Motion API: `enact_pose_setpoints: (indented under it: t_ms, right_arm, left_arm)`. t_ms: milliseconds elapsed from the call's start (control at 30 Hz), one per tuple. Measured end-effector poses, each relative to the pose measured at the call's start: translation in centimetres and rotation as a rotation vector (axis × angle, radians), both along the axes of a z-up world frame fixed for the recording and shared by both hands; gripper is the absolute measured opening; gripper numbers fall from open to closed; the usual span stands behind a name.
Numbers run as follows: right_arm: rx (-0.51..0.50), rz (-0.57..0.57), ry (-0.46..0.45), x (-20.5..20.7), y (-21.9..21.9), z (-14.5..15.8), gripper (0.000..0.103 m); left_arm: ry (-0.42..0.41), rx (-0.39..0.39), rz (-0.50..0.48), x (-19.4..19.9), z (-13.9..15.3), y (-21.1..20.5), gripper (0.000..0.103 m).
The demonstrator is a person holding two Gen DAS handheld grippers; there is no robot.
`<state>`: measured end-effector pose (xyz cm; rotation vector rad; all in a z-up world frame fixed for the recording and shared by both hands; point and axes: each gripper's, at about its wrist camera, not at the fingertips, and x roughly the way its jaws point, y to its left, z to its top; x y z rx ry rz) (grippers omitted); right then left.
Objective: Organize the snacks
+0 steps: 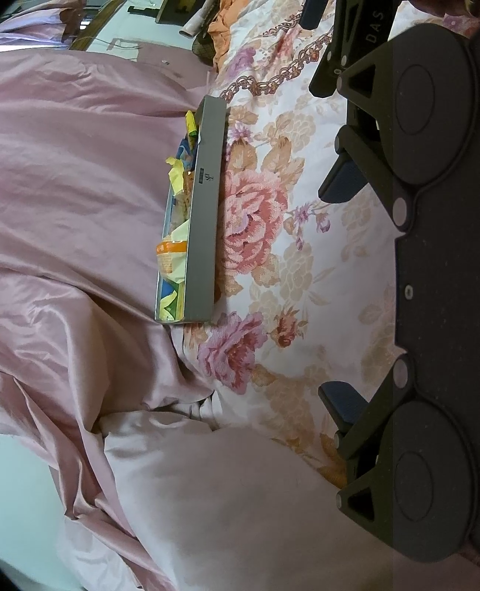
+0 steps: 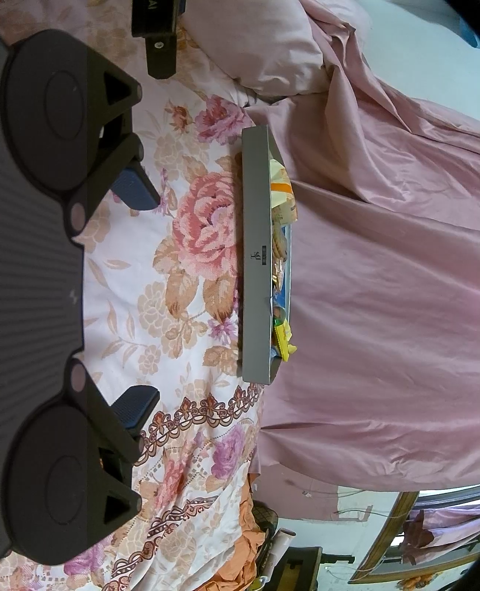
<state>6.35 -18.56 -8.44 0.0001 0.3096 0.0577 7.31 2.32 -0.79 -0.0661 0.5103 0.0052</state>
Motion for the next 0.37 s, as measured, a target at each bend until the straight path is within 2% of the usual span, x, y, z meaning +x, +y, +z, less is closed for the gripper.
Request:
enact_pose_setpoints:
  t_ms: [367]
  right_arm:
    - [-0.001, 0.003, 0.003, 0.09, 0.03, -0.04, 0.103]
  left_arm:
    - [0.004, -0.002, -0.007, 0.03, -0.23, -0.14, 0.102]
